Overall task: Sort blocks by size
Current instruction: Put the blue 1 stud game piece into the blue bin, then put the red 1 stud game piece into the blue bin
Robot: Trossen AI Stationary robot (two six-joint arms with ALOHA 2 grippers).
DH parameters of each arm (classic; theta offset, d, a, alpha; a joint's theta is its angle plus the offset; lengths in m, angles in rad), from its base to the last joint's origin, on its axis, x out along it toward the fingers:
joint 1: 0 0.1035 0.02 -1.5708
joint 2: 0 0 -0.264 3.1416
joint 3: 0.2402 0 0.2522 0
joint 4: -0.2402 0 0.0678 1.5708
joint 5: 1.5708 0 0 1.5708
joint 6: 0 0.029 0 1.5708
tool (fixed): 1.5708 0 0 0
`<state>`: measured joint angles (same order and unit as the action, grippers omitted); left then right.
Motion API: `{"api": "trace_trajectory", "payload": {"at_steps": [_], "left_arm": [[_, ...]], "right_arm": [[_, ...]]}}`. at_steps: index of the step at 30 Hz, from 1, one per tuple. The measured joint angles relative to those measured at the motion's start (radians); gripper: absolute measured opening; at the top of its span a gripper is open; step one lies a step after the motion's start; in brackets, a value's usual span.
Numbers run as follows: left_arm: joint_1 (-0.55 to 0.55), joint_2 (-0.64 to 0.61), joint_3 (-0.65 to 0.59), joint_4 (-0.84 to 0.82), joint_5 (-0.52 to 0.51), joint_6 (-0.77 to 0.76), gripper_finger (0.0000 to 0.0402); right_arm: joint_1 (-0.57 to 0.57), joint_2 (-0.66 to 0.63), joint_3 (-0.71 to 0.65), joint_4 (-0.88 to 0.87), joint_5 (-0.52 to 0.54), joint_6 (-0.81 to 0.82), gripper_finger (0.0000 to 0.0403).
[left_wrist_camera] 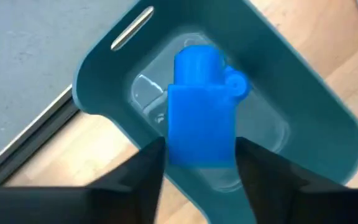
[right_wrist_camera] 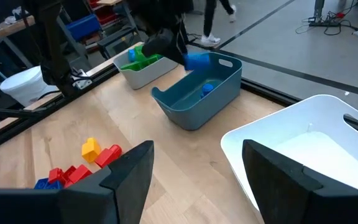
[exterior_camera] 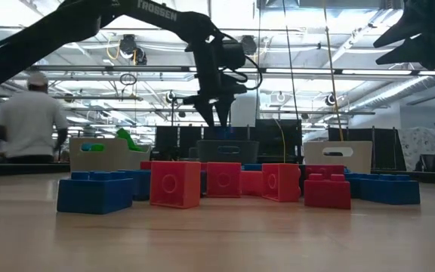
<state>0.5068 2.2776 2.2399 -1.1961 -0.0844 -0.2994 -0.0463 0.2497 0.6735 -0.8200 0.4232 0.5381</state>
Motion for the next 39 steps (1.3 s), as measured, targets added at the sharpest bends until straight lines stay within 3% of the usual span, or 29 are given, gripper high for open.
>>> {"api": "trace_trajectory", "payload": {"at_steps": [4,8,15,19,24,29,39], "left_arm": [[-0.017,0.000,0.000,-0.003,-0.004,0.042,0.0267],[-0.052,0.000,0.010,-0.082,0.029,0.084,0.0284],[-0.233,0.000,0.023,-0.365,0.066,0.468,0.0284],[-0.338,-0.021,0.009,-0.332,0.136,0.572,0.0284],[-0.444,-0.025,0.011,-0.270,0.135,0.778,0.0285],[-0.482,-0.012,0.007,-0.233,0.133,0.816,0.0285],[-0.504,-0.014,-0.193,-0.135,0.090,0.868,0.0285]], "right_arm": [[0.000,0.000,0.000,0.000,0.000,0.000,0.0238],[0.000,0.000,0.000,0.000,0.000,0.000,0.0238],[0.000,0.000,0.000,0.000,0.000,-0.004,0.0238],[0.000,0.000,0.000,0.000,0.000,-0.005,0.0238],[0.000,0.000,0.000,-0.001,0.000,-0.007,0.0238],[0.000,0.000,0.000,-0.002,-0.004,-0.007,0.0238],[0.000,0.000,0.000,-0.011,-0.005,-0.007,0.0238]]}}
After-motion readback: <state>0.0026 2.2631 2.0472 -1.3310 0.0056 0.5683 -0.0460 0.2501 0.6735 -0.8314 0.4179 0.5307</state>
